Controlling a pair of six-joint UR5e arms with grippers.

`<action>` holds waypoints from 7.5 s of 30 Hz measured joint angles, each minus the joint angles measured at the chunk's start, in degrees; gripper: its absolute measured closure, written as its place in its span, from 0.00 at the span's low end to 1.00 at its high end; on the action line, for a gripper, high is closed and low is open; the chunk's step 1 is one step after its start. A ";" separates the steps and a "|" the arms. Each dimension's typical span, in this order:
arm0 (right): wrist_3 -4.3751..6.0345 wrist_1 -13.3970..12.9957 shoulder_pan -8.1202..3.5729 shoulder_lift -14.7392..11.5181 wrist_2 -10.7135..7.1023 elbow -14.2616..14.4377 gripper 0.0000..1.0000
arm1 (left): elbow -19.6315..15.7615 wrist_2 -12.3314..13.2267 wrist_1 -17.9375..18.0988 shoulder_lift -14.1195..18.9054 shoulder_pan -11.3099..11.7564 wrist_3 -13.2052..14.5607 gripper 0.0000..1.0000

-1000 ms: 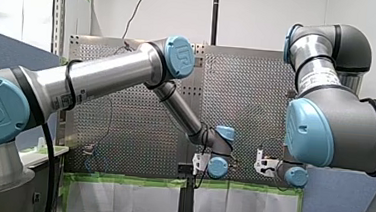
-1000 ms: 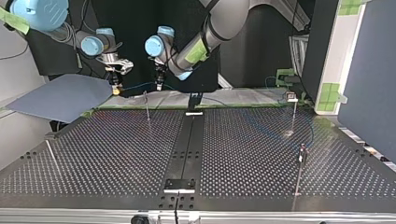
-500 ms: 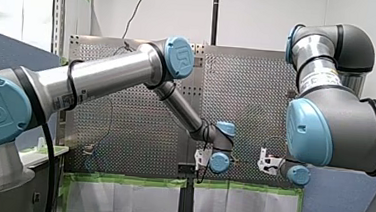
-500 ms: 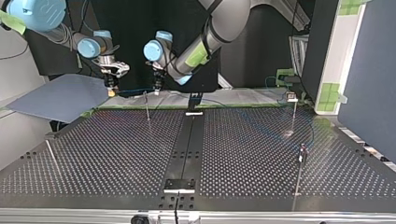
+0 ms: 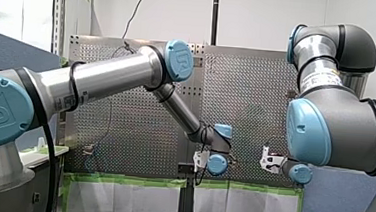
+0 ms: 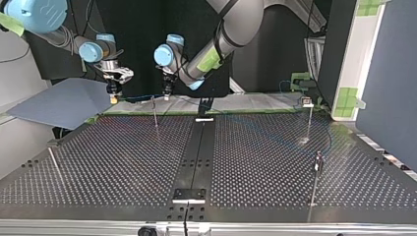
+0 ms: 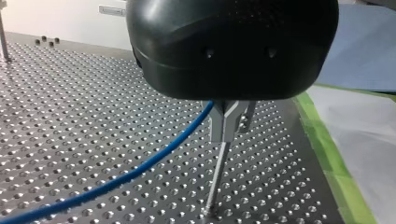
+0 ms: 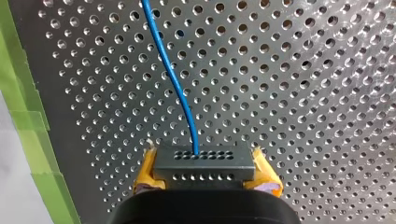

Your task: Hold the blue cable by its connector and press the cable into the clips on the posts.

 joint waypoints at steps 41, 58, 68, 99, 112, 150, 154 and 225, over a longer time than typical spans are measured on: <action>-0.55 0.06 -1.08 0.29 -0.04 -1.35 1.00 | 6.05 1.85 -1.22 -3.59 2.35 -1.39 1.00; -2.33 1.64 -0.84 3.37 -0.42 -4.75 1.00 | 8.90 3.95 -1.33 -4.35 3.77 -2.55 1.00; -2.52 4.13 -1.49 4.45 -0.11 -8.48 1.00 | 12.33 4.31 -5.33 -8.51 4.62 -2.95 1.00; 1.59 5.12 -3.20 4.48 -0.09 -13.60 1.00 | 18.52 4.35 -10.10 -8.94 5.99 -2.80 1.00; 2.37 5.17 -3.28 4.52 -0.66 -14.80 1.00 | 18.99 4.94 -10.73 -8.90 6.84 -2.81 1.00; 0.66 8.50 -1.28 4.72 -1.07 -14.91 1.00 | 6.64 6.85 -12.27 -1.93 3.17 3.74 0.00; 0.54 8.65 -1.23 4.73 -1.25 -14.91 1.00 | 6.31 6.13 -12.29 -1.92 2.92 4.19 0.00; 1.01 8.83 -1.21 4.83 -1.40 -14.95 1.00 | -4.51 10.50 -4.56 8.95 -2.25 -1.70 0.00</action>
